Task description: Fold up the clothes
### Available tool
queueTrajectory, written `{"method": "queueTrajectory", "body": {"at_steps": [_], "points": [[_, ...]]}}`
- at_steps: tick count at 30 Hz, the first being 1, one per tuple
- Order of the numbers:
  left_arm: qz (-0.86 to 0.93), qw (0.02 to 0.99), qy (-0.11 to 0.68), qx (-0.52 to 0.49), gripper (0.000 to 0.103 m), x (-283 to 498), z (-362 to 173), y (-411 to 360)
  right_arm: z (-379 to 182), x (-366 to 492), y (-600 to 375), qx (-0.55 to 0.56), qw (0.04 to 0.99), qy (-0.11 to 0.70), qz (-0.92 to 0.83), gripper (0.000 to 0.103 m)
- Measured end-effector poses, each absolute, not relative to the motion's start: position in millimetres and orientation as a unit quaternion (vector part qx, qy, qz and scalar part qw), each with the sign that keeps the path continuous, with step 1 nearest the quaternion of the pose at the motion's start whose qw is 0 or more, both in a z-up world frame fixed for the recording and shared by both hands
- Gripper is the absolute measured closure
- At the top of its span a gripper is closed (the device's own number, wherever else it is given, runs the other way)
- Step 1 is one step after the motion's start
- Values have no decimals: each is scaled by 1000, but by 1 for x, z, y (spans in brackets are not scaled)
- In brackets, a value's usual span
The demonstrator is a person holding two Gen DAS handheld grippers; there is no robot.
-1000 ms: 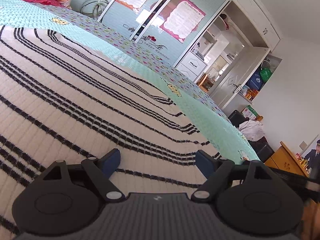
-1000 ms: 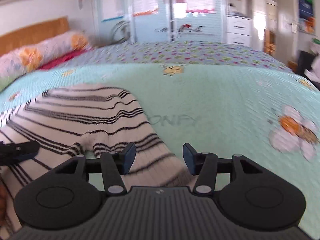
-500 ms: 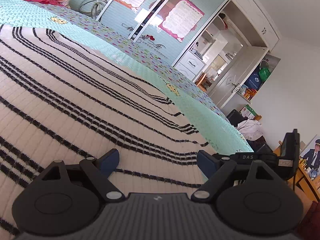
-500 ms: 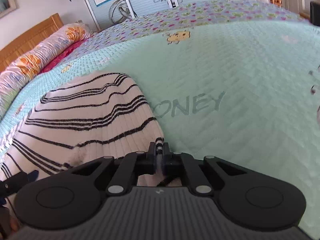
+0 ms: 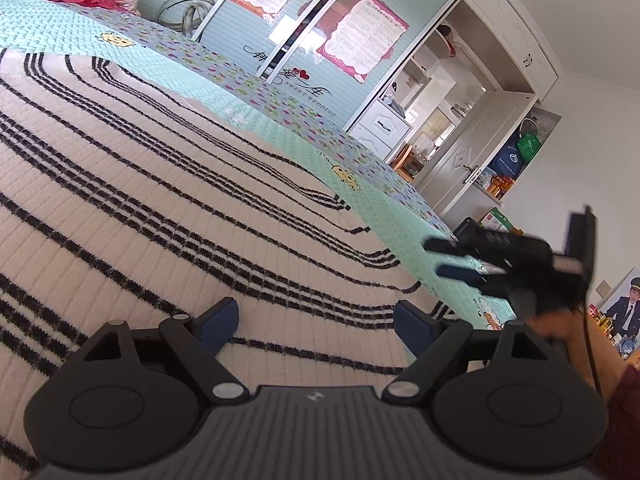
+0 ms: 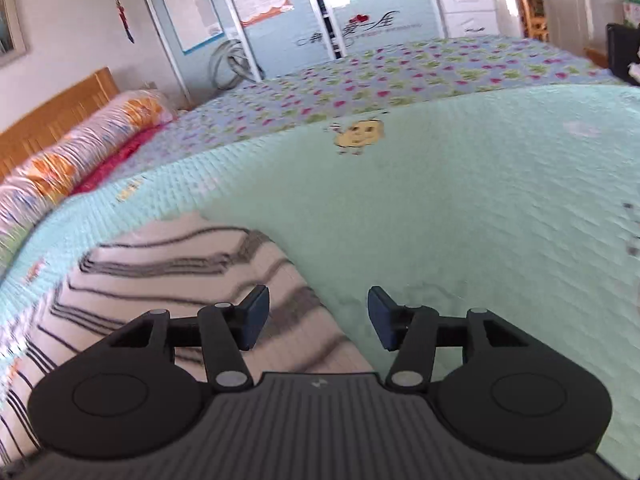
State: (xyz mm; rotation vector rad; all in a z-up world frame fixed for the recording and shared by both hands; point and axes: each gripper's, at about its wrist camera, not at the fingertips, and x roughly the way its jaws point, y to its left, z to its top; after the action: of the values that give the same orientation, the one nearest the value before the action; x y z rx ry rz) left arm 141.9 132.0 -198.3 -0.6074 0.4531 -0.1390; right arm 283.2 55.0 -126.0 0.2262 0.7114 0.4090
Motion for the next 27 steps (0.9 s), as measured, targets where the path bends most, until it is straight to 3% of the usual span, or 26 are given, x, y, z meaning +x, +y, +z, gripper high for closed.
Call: {"method": "queueTrajectory", "body": {"at_steps": [4,6,9,10,14,19,23,27], "points": [[-70,926,221,-299,15,142,-199,133,-143,327,78,131,889,382,217,55],[-71,926,221,-299,15,142,-199,133,-152,337,88,130,878,399,228,66],[-71,926,221,-299,15,142,-199,133,-159,340,98,123,874,408,234,97],[-72,926,221,-299,15,142,-199,133,-157,338,98,118,879,401,231,99],[-72,925,221,-299,15,142,-199,134,-146,335,97,70,906,366,200,100],[-72,926,222,-298,15,142,-199,133,-161,340,104,44,900,384,202,99],[-73,925,222,-298,15,142,-199,133,-146,301,75,105,909,355,192,74],[-73,925,222,-298,15,143,-198,133,-126,250,39,174,915,316,181,74]]}}
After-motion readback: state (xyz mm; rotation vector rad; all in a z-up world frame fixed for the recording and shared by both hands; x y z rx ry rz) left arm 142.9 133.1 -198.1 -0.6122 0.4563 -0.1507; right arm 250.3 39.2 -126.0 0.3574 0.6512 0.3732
